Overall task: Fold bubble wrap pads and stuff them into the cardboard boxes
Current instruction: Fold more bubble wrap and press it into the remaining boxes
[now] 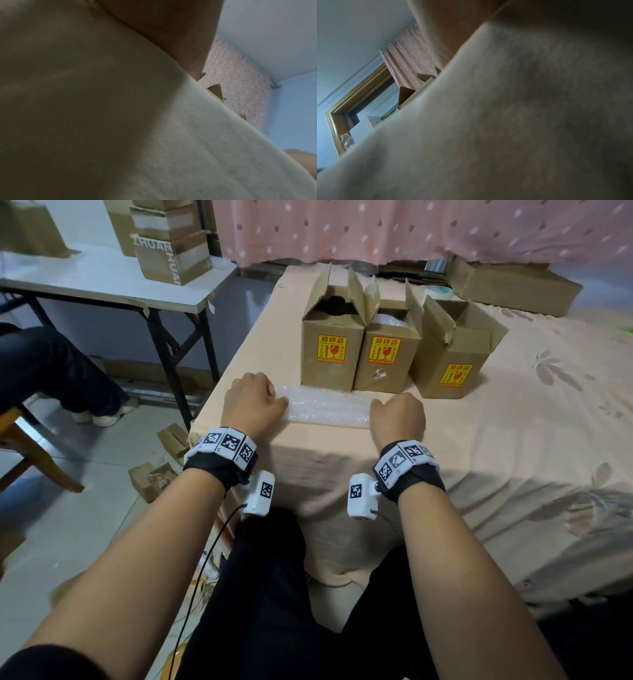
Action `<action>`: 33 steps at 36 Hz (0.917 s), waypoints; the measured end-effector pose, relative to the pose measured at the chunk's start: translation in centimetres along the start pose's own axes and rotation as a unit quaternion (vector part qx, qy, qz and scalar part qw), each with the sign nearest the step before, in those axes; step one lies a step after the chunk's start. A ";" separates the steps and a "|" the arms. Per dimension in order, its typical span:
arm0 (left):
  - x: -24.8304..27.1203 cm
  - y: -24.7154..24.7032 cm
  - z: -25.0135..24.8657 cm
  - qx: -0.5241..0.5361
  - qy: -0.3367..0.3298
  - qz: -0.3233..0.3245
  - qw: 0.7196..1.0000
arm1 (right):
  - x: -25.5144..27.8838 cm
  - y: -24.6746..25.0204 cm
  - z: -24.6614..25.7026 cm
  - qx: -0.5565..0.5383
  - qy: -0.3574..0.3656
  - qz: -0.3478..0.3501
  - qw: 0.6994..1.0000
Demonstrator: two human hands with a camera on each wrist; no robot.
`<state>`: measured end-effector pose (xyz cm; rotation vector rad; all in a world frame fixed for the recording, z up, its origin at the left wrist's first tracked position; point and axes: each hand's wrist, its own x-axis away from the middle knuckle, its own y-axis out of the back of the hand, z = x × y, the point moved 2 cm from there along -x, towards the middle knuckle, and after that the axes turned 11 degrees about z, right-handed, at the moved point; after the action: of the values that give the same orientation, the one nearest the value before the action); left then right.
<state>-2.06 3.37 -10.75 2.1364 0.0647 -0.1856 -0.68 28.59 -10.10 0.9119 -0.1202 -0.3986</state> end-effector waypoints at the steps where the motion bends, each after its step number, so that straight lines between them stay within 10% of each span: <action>1: 0.1 0.0 0.0 -0.001 0.000 0.002 1.000 | 0.1 0.0 0.1 0.006 0.004 -0.002 1.000; 7: 0.3 -0.7 -0.8 -0.089 -0.109 0.038 0.989 | 0.3 -0.2 0.3 0.031 0.043 -0.023 0.998; 15: 0.6 -0.9 -1.2 -0.121 -0.099 0.077 0.985 | 0.6 -0.4 0.3 0.074 0.095 -0.023 0.992; 33: 0.0 -1.7 -5.2 -0.226 0.121 0.141 0.956 | 0.9 -0.1 0.4 0.108 0.103 0.047 0.988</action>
<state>-1.66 8.64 -9.40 1.6771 -0.0525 0.2397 0.03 27.90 -9.95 1.1503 -0.0171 -0.2038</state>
